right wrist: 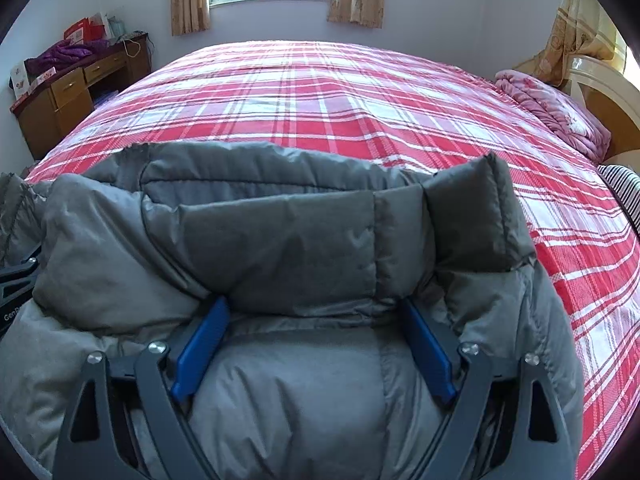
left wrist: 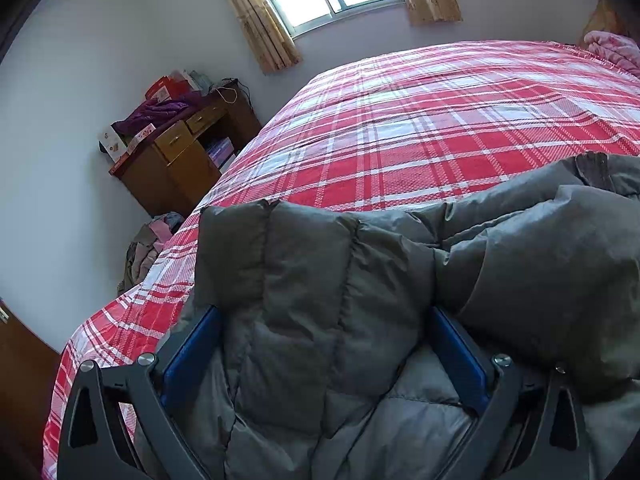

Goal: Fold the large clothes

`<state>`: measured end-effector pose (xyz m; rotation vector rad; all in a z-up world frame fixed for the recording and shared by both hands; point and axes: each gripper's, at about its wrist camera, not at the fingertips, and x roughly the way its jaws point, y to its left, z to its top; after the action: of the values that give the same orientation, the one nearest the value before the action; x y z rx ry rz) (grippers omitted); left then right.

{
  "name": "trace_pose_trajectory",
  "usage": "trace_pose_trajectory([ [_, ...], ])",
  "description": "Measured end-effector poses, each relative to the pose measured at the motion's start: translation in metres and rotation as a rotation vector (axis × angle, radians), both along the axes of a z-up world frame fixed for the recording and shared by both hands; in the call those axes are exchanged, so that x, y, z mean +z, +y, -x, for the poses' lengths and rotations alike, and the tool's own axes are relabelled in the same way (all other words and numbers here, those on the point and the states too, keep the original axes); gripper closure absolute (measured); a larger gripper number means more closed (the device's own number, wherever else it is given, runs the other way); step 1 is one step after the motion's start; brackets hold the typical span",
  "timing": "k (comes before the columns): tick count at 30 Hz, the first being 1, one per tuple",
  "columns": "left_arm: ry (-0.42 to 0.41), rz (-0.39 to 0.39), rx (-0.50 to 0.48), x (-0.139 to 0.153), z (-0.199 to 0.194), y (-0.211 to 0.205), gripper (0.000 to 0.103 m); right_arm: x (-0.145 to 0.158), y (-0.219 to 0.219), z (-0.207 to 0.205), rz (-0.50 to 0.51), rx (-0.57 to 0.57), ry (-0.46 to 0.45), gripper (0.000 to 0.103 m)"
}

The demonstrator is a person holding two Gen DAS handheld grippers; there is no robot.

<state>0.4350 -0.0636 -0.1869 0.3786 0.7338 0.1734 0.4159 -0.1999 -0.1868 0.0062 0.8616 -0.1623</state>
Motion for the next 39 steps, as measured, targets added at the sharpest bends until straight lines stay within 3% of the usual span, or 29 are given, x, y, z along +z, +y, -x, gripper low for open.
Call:
trace_pose_trajectory([
  [7, -0.012, -0.028, 0.012, 0.017, 0.007, 0.000, 0.001, -0.001, 0.002, -0.003, 0.021, -0.002, 0.019, 0.013],
  [10, -0.086, 0.057, 0.022, 0.054, 0.034, 0.014, 0.001, 0.009, 0.004, -0.003, 0.051, 0.001, 0.046, 0.017],
  [11, -0.133, 0.085, 0.018, 0.068, 0.045, 0.021, 0.001, 0.021, 0.007, 0.003, 0.061, -0.019, 0.018, 0.017],
  [13, -0.175, 0.068, 0.049, 0.076, 0.052, 0.028, 0.001, 0.047, 0.019, 0.017, 0.069, -0.033, -0.080, 0.017],
  [17, -0.118, 0.019, 0.113, 0.052, 0.035, 0.037, 0.001, 0.070, 0.072, 0.019, 0.090, 0.067, -0.141, 0.017],
  [20, -0.068, 0.042, 0.137, 0.034, 0.025, 0.046, 0.001, 0.048, 0.093, 0.001, 0.133, 0.083, -0.086, 0.017],
  [24, -0.056, 0.073, 0.123, 0.017, 0.021, 0.045, 0.001, 0.015, 0.083, -0.014, 0.095, 0.068, -0.024, 0.016],
  [29, -0.030, 0.096, 0.132, 0.008, 0.011, 0.048, 0.001, 0.007, 0.076, -0.019, 0.072, 0.061, -0.029, 0.011],
  [39, -0.026, 0.050, 0.140, 0.002, 0.009, 0.039, 0.001, 0.000, 0.081, -0.024, 0.100, 0.061, 0.006, 0.008],
])
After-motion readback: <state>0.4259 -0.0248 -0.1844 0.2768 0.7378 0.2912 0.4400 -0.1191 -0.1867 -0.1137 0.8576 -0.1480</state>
